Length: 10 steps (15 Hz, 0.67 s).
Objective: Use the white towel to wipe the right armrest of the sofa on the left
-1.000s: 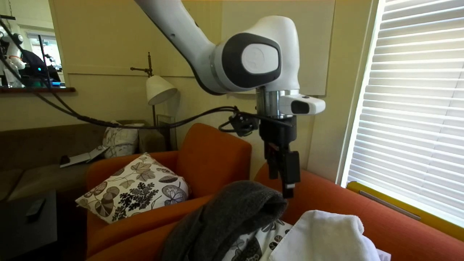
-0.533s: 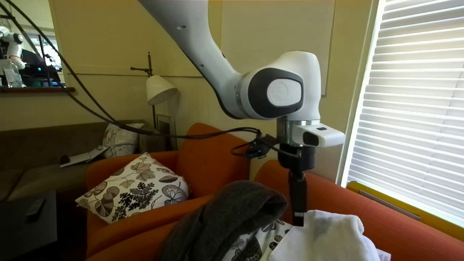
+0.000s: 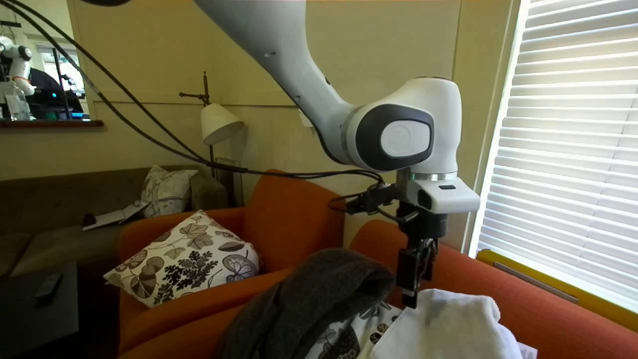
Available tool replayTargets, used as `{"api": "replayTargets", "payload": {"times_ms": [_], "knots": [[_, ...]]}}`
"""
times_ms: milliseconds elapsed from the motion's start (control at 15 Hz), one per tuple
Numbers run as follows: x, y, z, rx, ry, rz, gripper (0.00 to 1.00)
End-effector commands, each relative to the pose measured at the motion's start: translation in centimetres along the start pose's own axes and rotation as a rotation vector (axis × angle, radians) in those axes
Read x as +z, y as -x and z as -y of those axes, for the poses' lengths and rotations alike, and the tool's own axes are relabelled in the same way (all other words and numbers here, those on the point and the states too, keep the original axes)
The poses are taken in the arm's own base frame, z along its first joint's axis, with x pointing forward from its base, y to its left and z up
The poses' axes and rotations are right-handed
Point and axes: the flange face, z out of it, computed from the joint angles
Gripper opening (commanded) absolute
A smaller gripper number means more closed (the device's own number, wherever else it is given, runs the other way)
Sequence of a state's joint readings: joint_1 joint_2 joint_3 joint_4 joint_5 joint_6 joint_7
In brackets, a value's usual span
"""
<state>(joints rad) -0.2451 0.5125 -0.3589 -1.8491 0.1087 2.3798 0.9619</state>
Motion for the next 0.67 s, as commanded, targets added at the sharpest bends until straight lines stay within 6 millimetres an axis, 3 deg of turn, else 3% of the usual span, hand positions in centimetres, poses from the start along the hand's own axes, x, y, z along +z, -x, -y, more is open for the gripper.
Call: {"api": "replayTargets", "payload": {"times_ms": [0,467,600], "knots": [[0.0,-0.1,0.2,0.016,0.000,0.002,1.00],[0.0,-0.1,0.2,0.033,0.000,0.004,1.00],[0.1,-1.0,1.3,0.120,-0.041,-0.096,1.00]]}}
